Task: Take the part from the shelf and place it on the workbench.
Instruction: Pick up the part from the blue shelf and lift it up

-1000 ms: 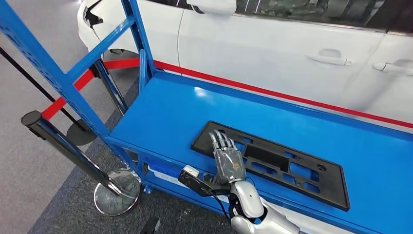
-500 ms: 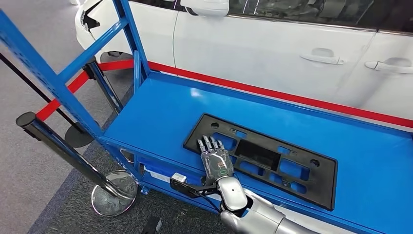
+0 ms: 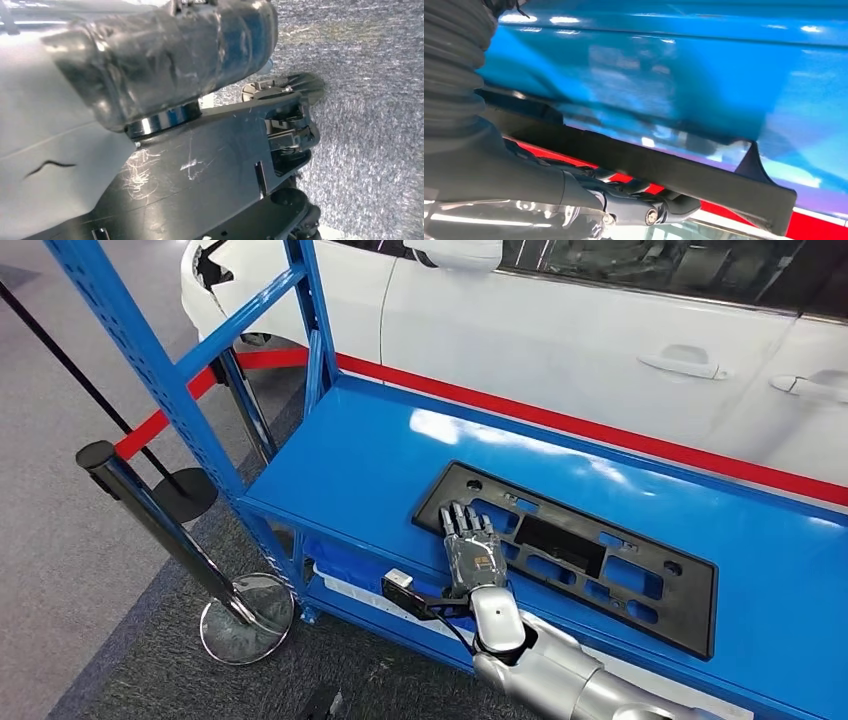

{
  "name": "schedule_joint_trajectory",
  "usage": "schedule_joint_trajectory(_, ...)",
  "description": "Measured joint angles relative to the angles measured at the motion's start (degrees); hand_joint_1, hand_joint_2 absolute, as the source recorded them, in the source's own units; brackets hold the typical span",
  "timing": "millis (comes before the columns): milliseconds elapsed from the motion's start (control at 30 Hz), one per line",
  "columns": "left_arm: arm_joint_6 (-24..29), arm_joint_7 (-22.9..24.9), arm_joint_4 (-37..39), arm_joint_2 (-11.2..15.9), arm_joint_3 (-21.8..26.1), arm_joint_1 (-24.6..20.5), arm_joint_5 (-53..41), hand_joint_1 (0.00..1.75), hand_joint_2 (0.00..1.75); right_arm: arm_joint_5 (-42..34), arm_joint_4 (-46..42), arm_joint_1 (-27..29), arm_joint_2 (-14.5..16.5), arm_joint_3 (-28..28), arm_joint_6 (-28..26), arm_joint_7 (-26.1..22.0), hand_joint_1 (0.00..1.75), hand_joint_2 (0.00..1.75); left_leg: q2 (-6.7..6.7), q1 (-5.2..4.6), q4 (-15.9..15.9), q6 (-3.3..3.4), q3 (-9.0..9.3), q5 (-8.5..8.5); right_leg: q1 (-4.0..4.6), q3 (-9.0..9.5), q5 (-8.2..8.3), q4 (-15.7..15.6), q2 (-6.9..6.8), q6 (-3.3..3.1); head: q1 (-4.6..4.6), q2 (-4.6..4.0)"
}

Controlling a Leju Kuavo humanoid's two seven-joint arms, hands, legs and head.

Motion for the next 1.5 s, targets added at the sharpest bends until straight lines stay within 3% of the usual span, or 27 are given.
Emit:
schedule_joint_trajectory(67,0.0,-0.02,0.01,-0.07,-0.11,-0.06,-0.21,0.0,0.0,0.12,-0.39,-0.28,-0.85,0.0,-0.2,0.07,0.0,1.75,-0.71,0.02,-0.21,-0.77,-0.15,0.3,0.1,0.1,0.25,-0.76,-0.21,-0.66,-0.06,0.0)
schedule_joint_trajectory(133,0.0,-0.02,0.04,-0.05,-0.28,-0.03,-0.31,0.0,0.0,0.42,-0.96,-0.46,-1.74,0.0,-0.32,0.11,0.0,1.75,-0.93,-0.17,0.08,-1.36,-0.81,0.2,-0.4,0.5,1.66,-1.88,-0.56,-1.07,-0.2,0.0)
schedule_joint_trajectory(167,0.0,-0.06,0.07,-0.02,-0.55,-0.08,-0.35,0.0,0.0,0.65,-1.35,-0.59,-2.31,0.0,-0.35,0.15,0.0,1.75,-0.75,-0.24,1.54,-1.67,-1.69,-0.93,-0.72,0.62,2.55,-2.59,-0.82,-1.23,-0.49,0.0)
schedule_joint_trajectory(233,0.0,-0.26,0.11,0.09,-1.24,-0.37,-0.46,0.0,0.0,1.33,-2.44,-0.86,-3.67,0.0,-0.33,0.21,0.0,1.75,-0.14,0.1,7.52,-2.47,-4.45,-4.95,-1.06,0.3,3.78,-3.38,-1.5,-1.16,-1.04,0.0)
schedule_joint_trajectory(300,0.02,-0.54,0.14,0.24,-1.65,-0.65,-0.56,0.0,0.0,2.06,-3.71,-1.05,-5.08,-0.01,-0.22,0.23,0.0,1.75,0.2,0.95,13.06,-3.5,-6.31,-7.6,-1.39,-0.48,4.34,-3.43,-2.1,-0.68,-1.12,0.0)
schedule_joint_trajectory(333,0.03,-0.64,0.16,0.32,-1.78,-0.66,-0.59,0.0,0.0,2.36,-4.24,-1.15,-5.72,-0.02,-0.14,0.23,0.0,1.75,0.33,1.51,13.49,-4.12,-6.0,-7.53,-1.67,-0.85,4.51,-3.35,-2.22,-0.32,-1.13,0.0)
schedule_joint_trajectory(433,0.07,-0.73,0.39,0.58,-2.16,-0.31,-0.74,0.0,0.0,2.95,-5.95,-1.85,-7.43,-0.11,0.47,0.25,0.0,1.75,0.34,3.72,6.0,-6.72,-0.94,-4.63,-2.81,-2.65,4.57,-1.75,-1.63,1.54,-1.28,0.0)
schedule_joint_trajectory(467,0.07,-0.79,0.46,0.54,-2.31,-0.23,-0.85,0.0,0.0,3.08,-6.75,-2.25,-8.17,-0.19,0.86,0.25,0.0,1.75,0.17,4.13,3.93,-6.87,0.13,-4.24,-3.07,-3.55,4.32,-0.6,-1.28,2.29,-1.39,0.0)
schedule_joint_trajectory(500,0.07,-0.82,0.49,0.46,-2.46,-0.23,-0.98,0.0,0.0,3.17,-7.61,-2.59,-8.98,-0.32,1.35,0.26,0.0,1.75,0.06,4.19,3.15,-6.47,0.48,-4.38,-3.26,-4.35,4.08,0.32,-0.91,2.88,-1.39,0.0)
schedule_joint_trajectory(600,0.05,-0.74,0.52,0.4,-2.91,-0.37,-1.39,0.0,0.0,3.61,-9.87,-3.01,-11.23,-0.9,3.03,0.26,0.0,1.75,0.31,3.34,4.07,-3.67,-0.38,-4.75,-3.96,-5.39,3.76,1.44,-0.04,3.98,-0.83,0.0)
schedule_joint_trajectory(667,-0.02,-0.67,0.53,0.51,-3.08,-0.47,-1.57,0.0,0.0,3.61,-11.43,-3.1,-12.66,-1.53,3.92,0.26,0.0,0.87,0.43,2.91,4.27,-2.6,-0.79,-4.5,-4.13,-6.58,2.35,3.99,0.15,4.04,-0.47,0.0)
schedule_joint_trajectory(733,-0.14,-0.59,0.53,0.5,-3.42,-0.52,-1.7,0.0,0.0,2.32,-13.5,-3.31,-14.06,-2.69,4.47,0.26,0.0,0.0,0.56,2.4,4.17,-1.81,-0.99,-4.15,-3.35,-9.74,-1.01,10.8,0.1,3.24,-0.02,0.0)
schedule_joint_trajectory(800,-0.27,-0.45,0.53,0.44,-3.84,-0.51,-1.75,0.0,0.0,-0.6,-15.46,-4.56,-15.05,-4.7,4.78,0.28,0.0,0.0,0.95,1.71,4.06,-1.47,-1.06,-3.94,-2.16,-13.15,-3.43,17.57,0.16,2.04,0.18,0.0)
schedule_joint_trajectory(833,-0.35,-0.37,0.53,0.43,-3.96,-0.51,-1.74,0.0,0.0,-2.5,-16.25,-5.66,-15.26,-5.82,4.88,0.26,0.0,0.0,1.21,1.32,4.0,-1.34,-1.0,-3.9,-1.54,-13.73,-3.29,18.5,0.22,1.31,0.16,0.0)
schedule_joint_trajectory(867,-0.43,-0.31,0.53,0.41,-4.01,-0.52,-1.72,0.0,0.0,-4.63,-16.95,-6.9,-15.41,-6.92,4.94,0.21,0.0,0.0,1.46,0.97,3.9,-1.23,-0.86,-3.88,-0.87,-13.2,-2.27,17.28,0.26,0.47,0.14,0.0)
schedule_joint_trajectory(933,-0.53,-0.28,0.53,0.33,-4.04,-0.56,-1.69,0.0,0.0,-8.75,-18.34,-8.73,-15.51,-8.39,4.83,0.04,0.0,0.0,1.72,0.61,3.58,-0.98,-0.41,-3.83,0.72,-9.44,1.16,9.84,0.3,-1.46,0.13,0.0)
schedule_joint_trajectory(1000,-0.55,-0.41,0.53,0.21,-4.06,-0.61,-1.68,0.0,0.0,-11.55,-19.74,-9.55,-15.52,-9.27,4.39,-0.11,0.0,0.0,1.74,0.32,3.28,-0.89,-0.07,-3.81,1.71,-5.93,3.37,3.37,0.1,-2.45,0.18,0.0)
schedule_joint_trajectory(1100,-0.92,-0.68,0.51,-0.02,-4.23,-0.71,-1.51,0.0,0.0,-13.86,-21.75,-9.92,-15.36,-10.14,3.6,-0.28,0.0,0.0,1.82,0.0,2.69,-0.98,0.26,-3.83,1.68,-4.73,3.86,1.24,-0.04,-2.21,0.18,-0.01)
schedule_joint_trajectory(1167,-1.08,-0.73,0.51,-0.23,-4.73,-0.7,-1.4,0.0,0.0,-15.74,-22.96,-10.0,-15.27,-10.49,3.0,-0.53,0.0,0.0,1.84,-0.07,3.84,-1.43,-0.04,-4.79,1.39,-3.91,3.95,0.37,-0.06,-2.25,0.11,-0.01)
schedule_joint_trajectory(1233,-1.1,-0.76,0.51,-0.31,-5.21,-0.77,-1.34,0.0,0.0,-17.79,-23.95,-10.22,-15.2,-10.67,2.02,-0.88,0.0,0.0,1.87,0.02,8.96,-2.07,-2.37,-7.18,1.27,-3.17,3.84,-0.12,-0.09,-2.48,0.02,0.0)
schedule_joint_trajectory(1300,-1.13,-0.77,0.51,-0.32,-5.36,-1.07,-1.32,0.0,0.0,-19.16,-24.63,-10.33,-15.18,-10.72,1.02,-1.06,0.0,0.0,1.94,0.11,15.53,-2.46,-5.96,-9.0,1.33,-2.75,3.43,-0.12,-0.04,-2.72,0.0,0.0)
schedule_joint_trajectory(1333,-1.14,-0.78,0.51,-0.32,-5.39,-1.19,-1.32,0.0,0.0,-19.51,-24.89,-10.32,-15.18,-10.73,0.64,-1.08,0.0,0.0,1.97,0.11,16.99,-2.5,-7.02,-8.62,1.39,-2.45,3.15,-0.09,0.05,-2.76,-0.03,0.0)
schedule_joint_trajectory(1367,-1.14,-0.75,0.51,-0.32,-5.45,-1.26,-1.33,0.0,0.0,-19.74,-25.18,-10.3,-15.18,-10.72,0.3,-1.08,0.0,0.0,1.97,0.07,16.34,-2.42,-7.09,-7.1,1.46,-2.02,2.83,-0.08,0.16,-2.73,-0.04,0.0)
schedule_joint_trajectory(1433,-1.14,-0.68,0.51,-0.31,-5.69,-1.15,-1.35,0.0,0.0,-20.14,-25.64,-10.3,-15.18,-10.73,-0.21,-1.15,0.0,0.0,1.96,-0.14,9.9,-1.74,-4.59,-2.16,1.6,-0.81,2.05,-0.2,0.38,-2.66,0.0,0.0)
schedule_joint_trajectory(1500,-1.14,-0.56,0.52,-0.17,-5.98,-0.91,-1.38,0.0,0.0,-20.86,-25.77,-10.27,-15.18,-10.73,-0.77,-1.43,0.0,0.0,1.94,-0.58,4.12,-0.51,-1.86,0.78,1.52,0.0,1.6,-0.6,0.5,-2.42,0.4,0.0)
